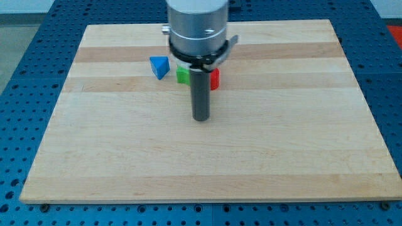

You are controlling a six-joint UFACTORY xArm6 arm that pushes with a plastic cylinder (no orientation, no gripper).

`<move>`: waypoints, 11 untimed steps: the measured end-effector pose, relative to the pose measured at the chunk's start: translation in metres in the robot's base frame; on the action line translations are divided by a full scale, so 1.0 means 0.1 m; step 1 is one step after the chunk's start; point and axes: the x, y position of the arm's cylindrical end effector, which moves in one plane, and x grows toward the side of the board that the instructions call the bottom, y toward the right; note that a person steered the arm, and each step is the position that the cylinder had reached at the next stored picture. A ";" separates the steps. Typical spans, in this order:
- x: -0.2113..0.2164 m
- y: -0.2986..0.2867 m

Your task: Move arm at center left of the board

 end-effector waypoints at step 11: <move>-0.90 -2.70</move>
